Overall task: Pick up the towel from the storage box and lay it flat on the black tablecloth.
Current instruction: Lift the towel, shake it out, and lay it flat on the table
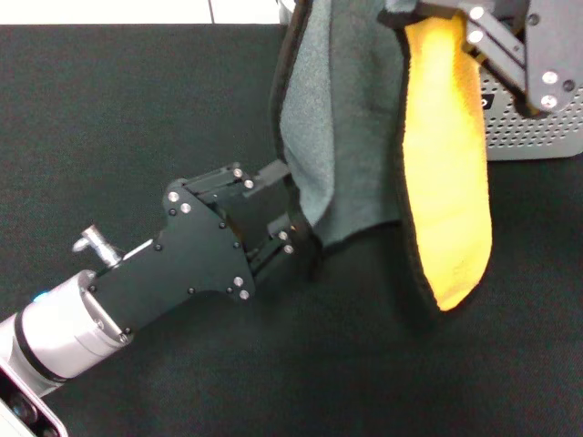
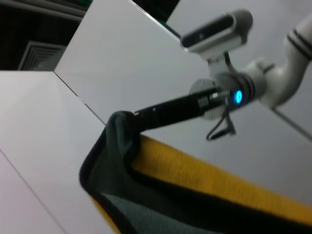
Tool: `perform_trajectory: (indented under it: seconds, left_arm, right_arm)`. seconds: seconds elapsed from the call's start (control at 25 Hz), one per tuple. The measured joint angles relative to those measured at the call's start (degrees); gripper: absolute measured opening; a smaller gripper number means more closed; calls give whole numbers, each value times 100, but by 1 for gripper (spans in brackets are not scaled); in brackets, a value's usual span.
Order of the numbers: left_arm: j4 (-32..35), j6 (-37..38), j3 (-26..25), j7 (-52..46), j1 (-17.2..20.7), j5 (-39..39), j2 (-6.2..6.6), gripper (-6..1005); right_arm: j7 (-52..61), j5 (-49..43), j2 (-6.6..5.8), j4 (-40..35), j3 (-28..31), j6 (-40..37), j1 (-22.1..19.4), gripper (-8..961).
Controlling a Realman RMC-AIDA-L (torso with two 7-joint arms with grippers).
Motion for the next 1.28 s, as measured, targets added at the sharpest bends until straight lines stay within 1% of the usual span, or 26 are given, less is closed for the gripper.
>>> perform_trajectory:
  seconds: [0.28,0.52,0.76,0.88,0.92,0.96,1.0,1.08,1.2,1.24,1.28]
  left_arm:
    - [50,81,-18,1597,140,-271,0,365]
    - [13,66,-17,3440,233,-720,0,365]
    - [-6,-186,-17,4572,234,-1345,13,364]
    - [-8,-310,-17,4675,184,-1636,14,364]
    - [-3,-312,-17,4479,147,-1775,16,364]
    - [25,-259,-17,3789,102,-2035,21,364]
    - [25,-259,-17,3789,102,-2035,21,364]
    - [93,-129,-17,2658,76,-2262,29,364]
    - [261,-36,-16,287,70,-2519,68,364]
    - [357,-70,-16,-724,69,-2618,109,364]
    - [440,-134,-17,-1603,68,-2665,179,364]
  right_arm:
    - [262,22,0,-338,309,88,-97,14]
    - [490,84,0,-517,552,160,-95,14]
    - [808,214,0,-809,822,220,-50,14]
    - [1010,221,0,-938,932,246,13,14]
    - [1067,221,0,-964,964,262,35,14]
    - [1067,221,0,-964,964,262,35,14]
    - [1158,221,0,-991,1005,287,61,14]
    - [1219,211,0,-1000,1014,323,81,14]
    - [1261,194,0,-979,1003,350,90,14]
    - [1267,185,0,-970,998,350,90,14]
    - [1275,176,0,-958,992,351,90,14]
